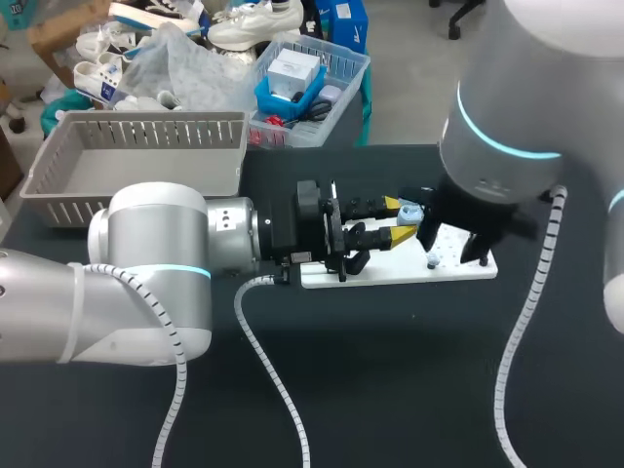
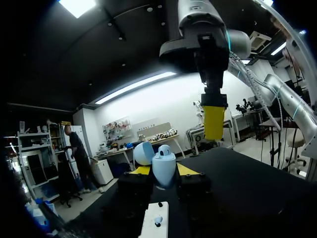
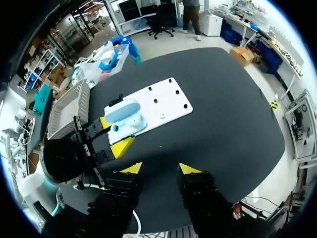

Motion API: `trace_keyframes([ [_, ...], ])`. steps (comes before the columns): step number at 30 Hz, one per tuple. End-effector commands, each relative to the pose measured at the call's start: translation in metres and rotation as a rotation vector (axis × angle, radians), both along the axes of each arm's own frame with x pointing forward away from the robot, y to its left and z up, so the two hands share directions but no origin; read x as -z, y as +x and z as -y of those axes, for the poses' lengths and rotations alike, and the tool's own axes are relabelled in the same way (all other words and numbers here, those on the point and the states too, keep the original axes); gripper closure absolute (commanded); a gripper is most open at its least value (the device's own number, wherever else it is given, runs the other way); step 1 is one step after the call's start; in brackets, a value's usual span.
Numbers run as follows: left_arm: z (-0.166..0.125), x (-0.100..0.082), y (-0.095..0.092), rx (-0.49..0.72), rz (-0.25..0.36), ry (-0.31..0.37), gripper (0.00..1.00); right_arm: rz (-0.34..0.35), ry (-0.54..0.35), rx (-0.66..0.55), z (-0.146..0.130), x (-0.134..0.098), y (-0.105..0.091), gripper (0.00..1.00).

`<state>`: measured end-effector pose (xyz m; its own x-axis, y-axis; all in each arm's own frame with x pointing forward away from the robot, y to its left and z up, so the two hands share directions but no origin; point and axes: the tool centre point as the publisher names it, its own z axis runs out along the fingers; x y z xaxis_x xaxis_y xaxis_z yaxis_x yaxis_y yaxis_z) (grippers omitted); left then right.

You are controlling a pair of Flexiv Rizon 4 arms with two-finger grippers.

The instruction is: Pick up each earbud case from the left stands, insert the matching earbuds, close the lid, and place the case in the box.

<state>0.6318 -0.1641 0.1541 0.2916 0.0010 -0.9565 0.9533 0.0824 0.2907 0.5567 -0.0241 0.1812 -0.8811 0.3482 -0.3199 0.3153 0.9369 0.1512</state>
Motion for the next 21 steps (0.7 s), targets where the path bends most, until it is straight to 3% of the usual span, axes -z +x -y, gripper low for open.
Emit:
trace_keyframes([
  [1,0.001,0.002,-0.003,-0.048,0.008,-0.017,1.0,0.015,0.002,-0.028,0.008,0.011,-0.004,0.59],
  [12,0.001,0.002,-0.003,-0.048,0.008,-0.017,1.0,0.007,0.014,-0.073,0.025,0.045,-0.003,0.59],
  [21,0.001,0.002,-0.003,-0.048,0.008,-0.017,1.0,0.031,0.02,-0.143,0.035,0.073,0.014,0.56],
])
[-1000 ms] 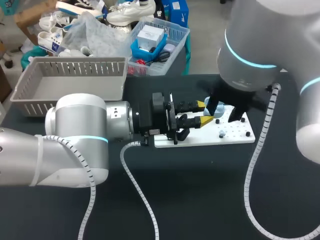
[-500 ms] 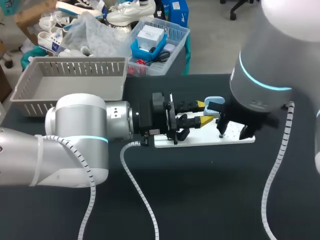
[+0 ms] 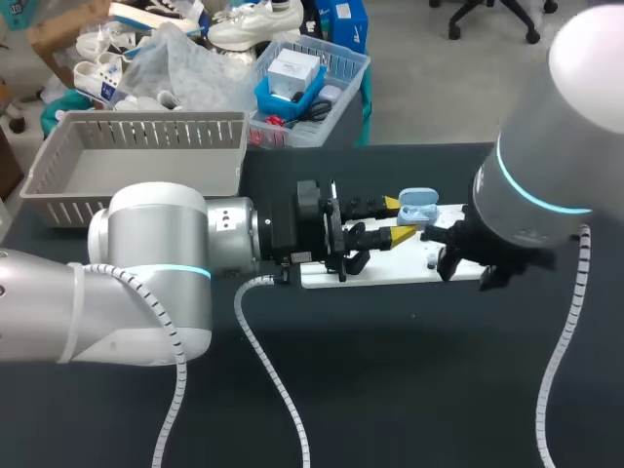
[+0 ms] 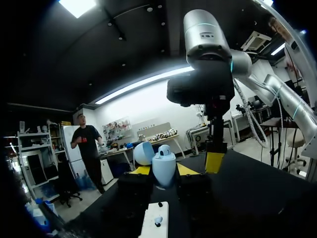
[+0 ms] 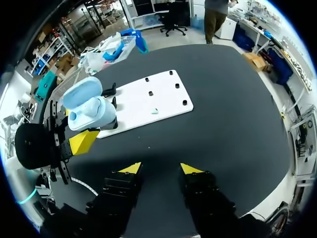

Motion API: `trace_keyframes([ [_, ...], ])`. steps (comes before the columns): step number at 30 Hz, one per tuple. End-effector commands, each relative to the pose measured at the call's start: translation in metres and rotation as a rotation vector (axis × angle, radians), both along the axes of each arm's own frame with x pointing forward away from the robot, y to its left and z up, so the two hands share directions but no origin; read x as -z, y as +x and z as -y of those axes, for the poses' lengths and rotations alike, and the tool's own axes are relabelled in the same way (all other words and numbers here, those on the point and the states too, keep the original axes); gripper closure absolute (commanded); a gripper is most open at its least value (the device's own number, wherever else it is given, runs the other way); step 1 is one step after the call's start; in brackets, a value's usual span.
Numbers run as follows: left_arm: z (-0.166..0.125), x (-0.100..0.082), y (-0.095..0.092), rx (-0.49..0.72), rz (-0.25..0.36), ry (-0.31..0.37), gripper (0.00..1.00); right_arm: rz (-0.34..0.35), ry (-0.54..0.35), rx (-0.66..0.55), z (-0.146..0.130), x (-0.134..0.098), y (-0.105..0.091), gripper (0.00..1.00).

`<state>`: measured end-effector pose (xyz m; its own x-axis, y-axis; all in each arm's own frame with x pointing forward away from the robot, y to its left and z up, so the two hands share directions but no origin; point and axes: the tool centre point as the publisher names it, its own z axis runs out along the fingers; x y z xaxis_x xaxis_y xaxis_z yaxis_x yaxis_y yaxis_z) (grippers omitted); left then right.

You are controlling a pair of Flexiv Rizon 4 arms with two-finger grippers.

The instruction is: Pick up each earbud case from the left stands, insert the matching earbuds, close the lid, and place the case in the box.

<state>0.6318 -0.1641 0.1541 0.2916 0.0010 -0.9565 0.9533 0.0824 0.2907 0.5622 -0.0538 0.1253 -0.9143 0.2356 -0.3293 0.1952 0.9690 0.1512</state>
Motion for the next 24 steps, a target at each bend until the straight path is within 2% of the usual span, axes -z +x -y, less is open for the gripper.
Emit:
trace_keyframes([
  [1,0.001,0.002,-0.003,-0.048,0.008,-0.017,1.0,0.028,0.017,-0.028,0.005,0.019,0.011,0.56],
  [7,0.001,0.002,-0.003,-0.048,0.008,-0.017,1.0,0.042,0.011,-0.029,0.01,0.035,0.025,0.55],
  [13,0.001,0.002,-0.003,-0.048,0.008,-0.017,1.0,0.026,0.017,0.023,0.012,0.051,0.04,0.56],
  [24,0.001,0.002,-0.003,-0.048,0.008,-0.017,1.0,0.016,0.037,0.03,0.002,0.072,0.068,0.59],
])
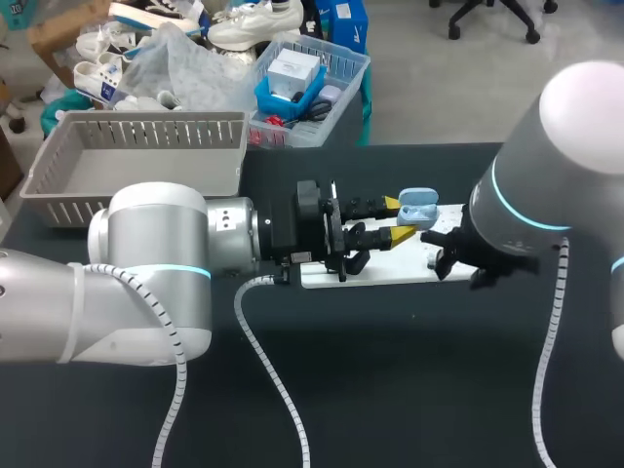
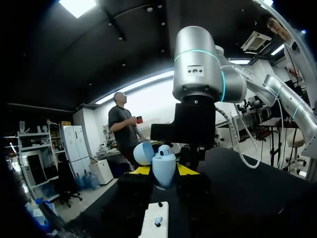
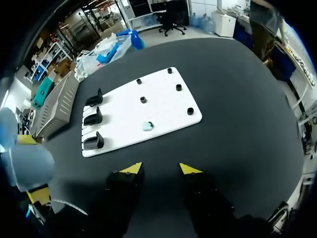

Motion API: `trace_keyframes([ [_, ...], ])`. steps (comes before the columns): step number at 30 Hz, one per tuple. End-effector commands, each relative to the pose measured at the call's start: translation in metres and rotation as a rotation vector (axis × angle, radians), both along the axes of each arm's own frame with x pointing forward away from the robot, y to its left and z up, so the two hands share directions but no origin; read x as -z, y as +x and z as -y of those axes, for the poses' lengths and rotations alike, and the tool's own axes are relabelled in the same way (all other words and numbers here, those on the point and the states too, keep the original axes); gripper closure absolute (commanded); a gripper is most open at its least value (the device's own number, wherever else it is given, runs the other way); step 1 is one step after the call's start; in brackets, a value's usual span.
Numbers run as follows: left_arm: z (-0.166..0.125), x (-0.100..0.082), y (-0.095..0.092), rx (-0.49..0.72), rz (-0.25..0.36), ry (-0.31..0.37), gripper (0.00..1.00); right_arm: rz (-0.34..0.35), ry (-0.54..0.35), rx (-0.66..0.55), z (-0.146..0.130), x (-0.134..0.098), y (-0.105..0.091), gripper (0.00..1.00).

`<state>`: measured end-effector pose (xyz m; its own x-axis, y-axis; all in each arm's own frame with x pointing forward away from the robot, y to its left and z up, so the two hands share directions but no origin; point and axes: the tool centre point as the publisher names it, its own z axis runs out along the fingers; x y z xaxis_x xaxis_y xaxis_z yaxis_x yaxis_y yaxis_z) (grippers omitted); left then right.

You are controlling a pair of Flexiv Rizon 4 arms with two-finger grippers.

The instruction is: Pick up each earbud case from the left stands, insert the matching earbuds, close the lid, and place the case in the box.

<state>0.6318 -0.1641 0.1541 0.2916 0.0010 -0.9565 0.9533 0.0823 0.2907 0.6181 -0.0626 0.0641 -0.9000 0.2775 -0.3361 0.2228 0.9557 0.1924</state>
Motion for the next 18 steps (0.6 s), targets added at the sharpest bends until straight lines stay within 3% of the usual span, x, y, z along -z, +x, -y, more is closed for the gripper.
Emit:
trace_keyframes([
  [1,0.0009,0.0015,-0.003,-0.048,0.008,-0.017,1.0,-0.003,-0.002,-0.004,-0.0071,0.0115,0.0127,0.58],
  [14,0.0009,0.0015,-0.003,-0.048,0.008,-0.017,1.0,-0.019,-0.005,-0.006,-0.0044,0.0156,0.0132,0.6],
  [18,-0.0069,-0.001,0.0062,-0.065,-0.001,-0.05,1.0,-0.023,-0.007,-0.006,-0.0028,0.0166,0.0133,0.6],
])
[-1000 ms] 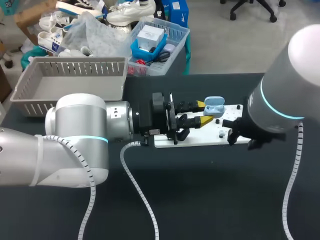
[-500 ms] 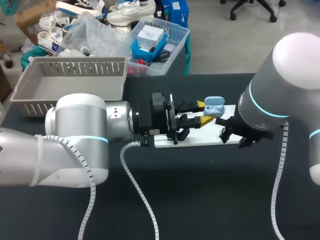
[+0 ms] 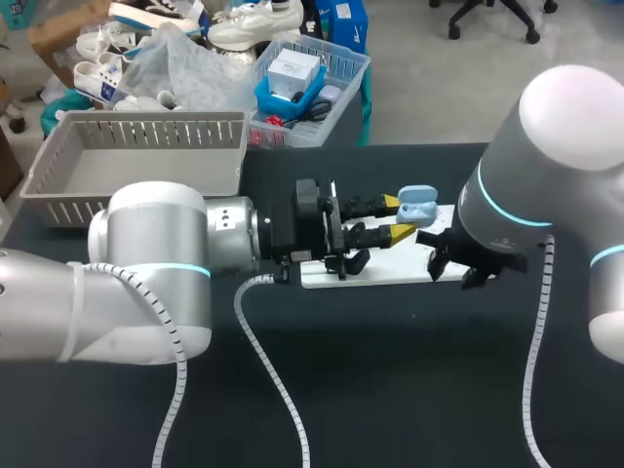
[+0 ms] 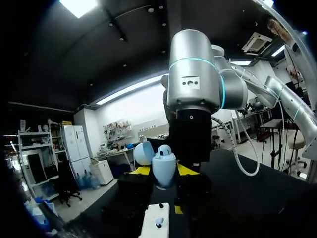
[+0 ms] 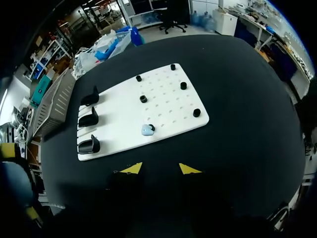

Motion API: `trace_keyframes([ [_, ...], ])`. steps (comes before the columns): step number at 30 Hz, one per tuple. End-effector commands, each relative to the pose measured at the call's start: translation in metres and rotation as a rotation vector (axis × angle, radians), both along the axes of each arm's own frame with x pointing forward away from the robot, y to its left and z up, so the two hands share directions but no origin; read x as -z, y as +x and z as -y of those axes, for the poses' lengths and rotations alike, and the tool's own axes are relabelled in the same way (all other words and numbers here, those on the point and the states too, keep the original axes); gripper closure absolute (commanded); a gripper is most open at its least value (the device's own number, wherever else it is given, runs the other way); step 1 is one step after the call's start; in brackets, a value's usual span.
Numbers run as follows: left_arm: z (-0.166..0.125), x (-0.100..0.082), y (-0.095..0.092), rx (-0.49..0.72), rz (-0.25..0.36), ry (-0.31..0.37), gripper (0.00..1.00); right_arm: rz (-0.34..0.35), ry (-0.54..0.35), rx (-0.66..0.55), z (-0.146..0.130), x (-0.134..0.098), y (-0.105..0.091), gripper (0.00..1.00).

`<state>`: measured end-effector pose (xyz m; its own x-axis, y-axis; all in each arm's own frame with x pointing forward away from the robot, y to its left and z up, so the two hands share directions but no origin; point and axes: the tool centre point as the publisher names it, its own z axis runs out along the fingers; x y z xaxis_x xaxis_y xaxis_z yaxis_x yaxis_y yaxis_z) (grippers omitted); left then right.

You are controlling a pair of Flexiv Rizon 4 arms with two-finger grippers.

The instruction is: Pick up each earbud case from the left stands, insert the matching earbuds, close the lid, and place the case in the box.

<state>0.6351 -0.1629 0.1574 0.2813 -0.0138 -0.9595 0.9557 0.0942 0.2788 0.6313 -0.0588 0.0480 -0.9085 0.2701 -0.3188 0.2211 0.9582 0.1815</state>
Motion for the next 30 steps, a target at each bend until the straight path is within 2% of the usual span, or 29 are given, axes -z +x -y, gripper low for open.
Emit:
trace_keyframes([
  [1,-0.007,0.002,0.005,-0.057,0.006,-0.04,1.0,-0.003,-0.002,0.0,0.001,0.001,0.0,0.6],
  [15,-0.018,-0.002,0.024,0.004,-0.058,-0.067,1.0,-0.01,-0.007,0.002,0.002,0.006,0.011,0.62],
  [24,-0.037,-0.009,0.039,-0.012,-0.067,0.003,1.0,-0.01,0.004,0.01,0.004,0.012,0.024,0.62],
  [30,-0.042,-0.01,0.043,-0.02,-0.071,0.014,1.0,-0.01,0.015,0.009,-0.002,0.016,0.031,0.62],
])
